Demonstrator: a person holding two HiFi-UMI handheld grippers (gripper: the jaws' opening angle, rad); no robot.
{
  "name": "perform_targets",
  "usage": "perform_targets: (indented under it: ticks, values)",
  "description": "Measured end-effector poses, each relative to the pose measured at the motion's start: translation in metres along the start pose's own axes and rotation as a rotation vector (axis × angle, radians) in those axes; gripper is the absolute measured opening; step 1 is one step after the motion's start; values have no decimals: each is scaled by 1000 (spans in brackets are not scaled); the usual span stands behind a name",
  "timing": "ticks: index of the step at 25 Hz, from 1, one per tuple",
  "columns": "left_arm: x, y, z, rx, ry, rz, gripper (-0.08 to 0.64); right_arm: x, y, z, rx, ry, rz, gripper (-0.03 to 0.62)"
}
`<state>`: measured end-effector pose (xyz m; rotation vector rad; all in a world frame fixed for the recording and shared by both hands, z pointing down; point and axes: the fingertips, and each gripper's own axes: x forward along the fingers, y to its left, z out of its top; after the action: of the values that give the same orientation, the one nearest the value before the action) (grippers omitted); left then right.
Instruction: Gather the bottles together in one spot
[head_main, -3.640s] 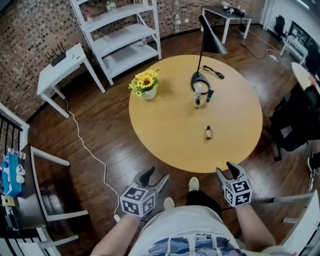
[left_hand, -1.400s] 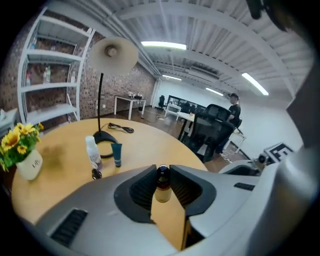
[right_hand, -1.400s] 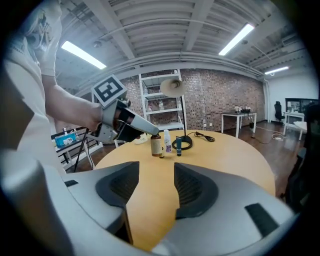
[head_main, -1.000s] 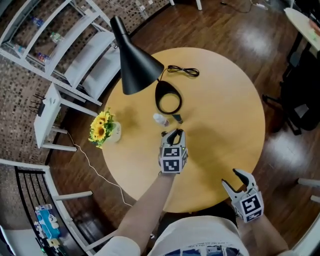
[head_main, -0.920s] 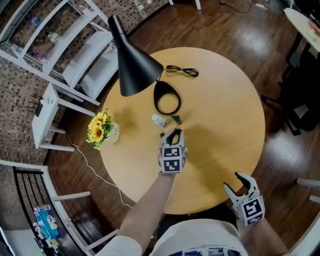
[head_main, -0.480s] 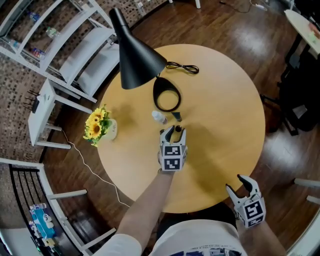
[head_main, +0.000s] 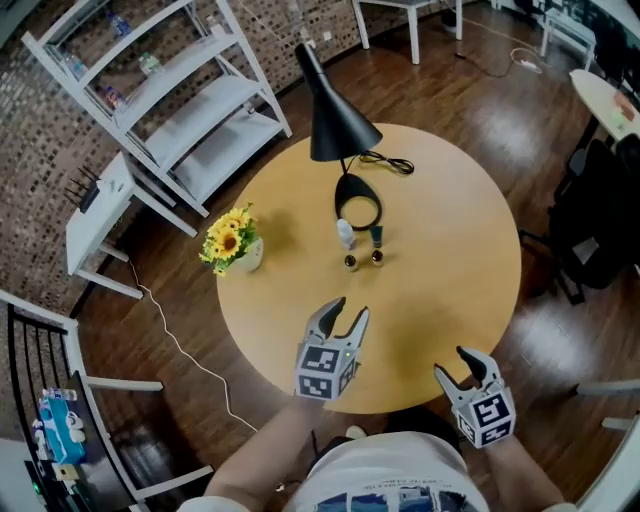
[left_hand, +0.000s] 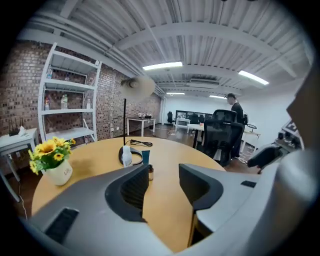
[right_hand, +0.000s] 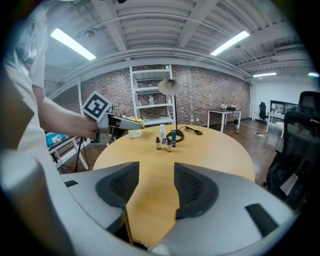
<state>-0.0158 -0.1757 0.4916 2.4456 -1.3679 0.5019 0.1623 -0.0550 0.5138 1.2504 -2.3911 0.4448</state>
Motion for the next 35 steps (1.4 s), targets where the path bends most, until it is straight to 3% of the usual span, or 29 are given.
perform_targets:
  ticks: [7,13,23,30,35]
  values:
    - [-185,12,-53,-133,-11,24,195,-43,96,4,-35,-1,-5,244]
    - [-286,15,-110,-188,24,48,196,-81,169,-8,-37,-3,-77,243]
    - [-352,4,-143,-221,9,21,196,-128,231,-40,90,-12,-174,242]
    - [-368,0,-146,-211,-9,4,196,-140,238,-39,56,-17,-238,242]
    - [-373,2,-151,-216,-17,3,196,-132,243,-41,38,-11,-224,241]
